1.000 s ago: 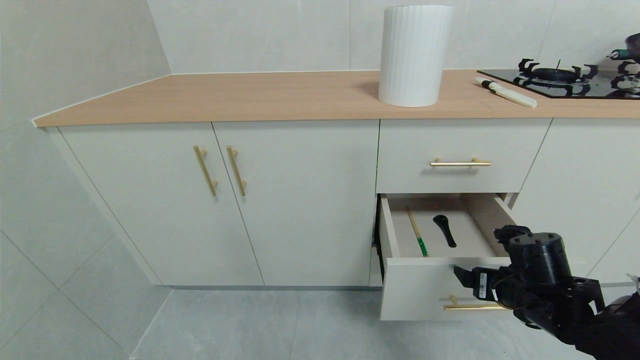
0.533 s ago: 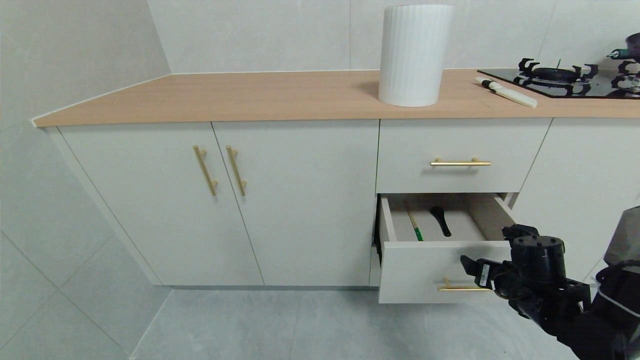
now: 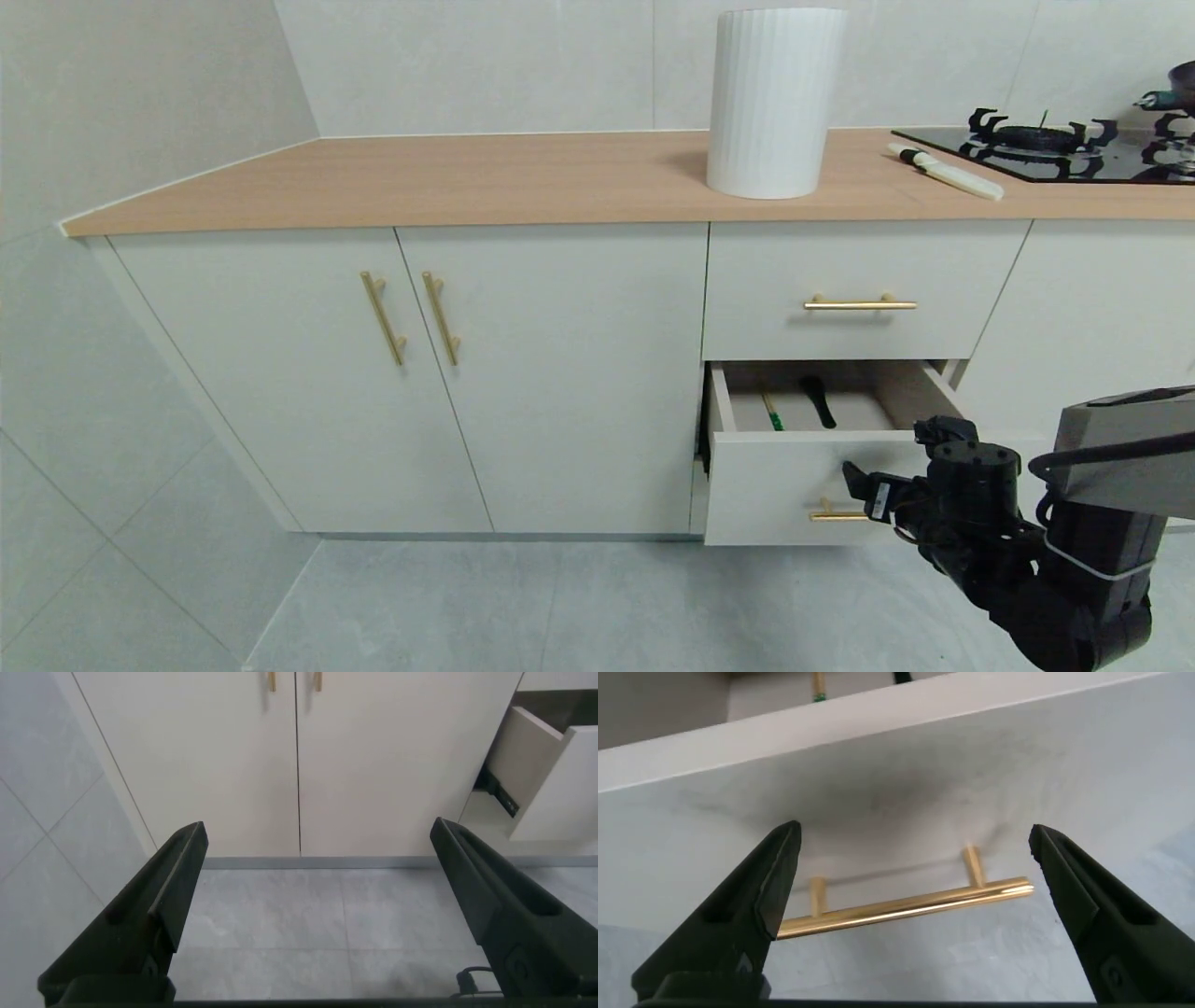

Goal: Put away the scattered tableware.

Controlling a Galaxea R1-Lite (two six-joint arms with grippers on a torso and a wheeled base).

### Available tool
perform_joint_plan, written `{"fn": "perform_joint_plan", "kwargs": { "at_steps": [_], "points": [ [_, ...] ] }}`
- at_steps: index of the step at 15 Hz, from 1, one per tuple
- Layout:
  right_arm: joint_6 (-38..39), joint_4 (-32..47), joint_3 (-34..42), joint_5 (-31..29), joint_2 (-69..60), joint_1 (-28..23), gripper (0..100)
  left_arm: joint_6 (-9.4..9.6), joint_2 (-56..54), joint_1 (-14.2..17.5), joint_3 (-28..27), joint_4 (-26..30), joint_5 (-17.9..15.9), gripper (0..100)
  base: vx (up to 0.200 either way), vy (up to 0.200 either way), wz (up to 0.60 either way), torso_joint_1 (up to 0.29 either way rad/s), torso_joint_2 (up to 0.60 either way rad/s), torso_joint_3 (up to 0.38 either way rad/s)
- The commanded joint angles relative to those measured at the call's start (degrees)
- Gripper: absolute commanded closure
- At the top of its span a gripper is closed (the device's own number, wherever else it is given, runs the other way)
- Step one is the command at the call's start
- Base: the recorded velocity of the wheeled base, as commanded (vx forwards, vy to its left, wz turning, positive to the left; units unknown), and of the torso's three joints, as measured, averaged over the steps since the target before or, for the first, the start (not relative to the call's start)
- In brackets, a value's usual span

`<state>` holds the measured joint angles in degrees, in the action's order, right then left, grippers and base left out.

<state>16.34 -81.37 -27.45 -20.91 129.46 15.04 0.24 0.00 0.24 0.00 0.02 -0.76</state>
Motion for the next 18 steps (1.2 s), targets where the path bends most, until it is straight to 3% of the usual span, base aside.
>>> {"fn": "perform_joint_plan", "kwargs": {
  "at_steps": [1,7,11,18],
  "points": [
    [-0.08,0.25,-2.25,0.08,0.88,-0.1,0,0.02,0.0,0.02,0.0,-0.02,-0.04,0,0.0,0.0,0.0,0.0,0.0,0.0],
    [-3.06,1.13,-10.16,0.16,4.57,-1.51,0,0.02,0.0,0.02,0.0,-0.02,-0.04,0,0.0,0.0,0.0,0.0,0.0,0.0],
    [-3.42,9.65,-19.22,0.16,5.27,-1.68,0,0.02,0.0,0.02,0.0,-0.02,-0.04,0,0.0,0.0,0.0,0.0,0.0,0.0],
    [-3.68,12.91,-27.65,0.16,8.79,-2.65,0,0.02,0.0,0.02,0.0,-0.02,-0.04,0,0.0,0.0,0.0,0.0,0.0,0.0]
  ]
}}
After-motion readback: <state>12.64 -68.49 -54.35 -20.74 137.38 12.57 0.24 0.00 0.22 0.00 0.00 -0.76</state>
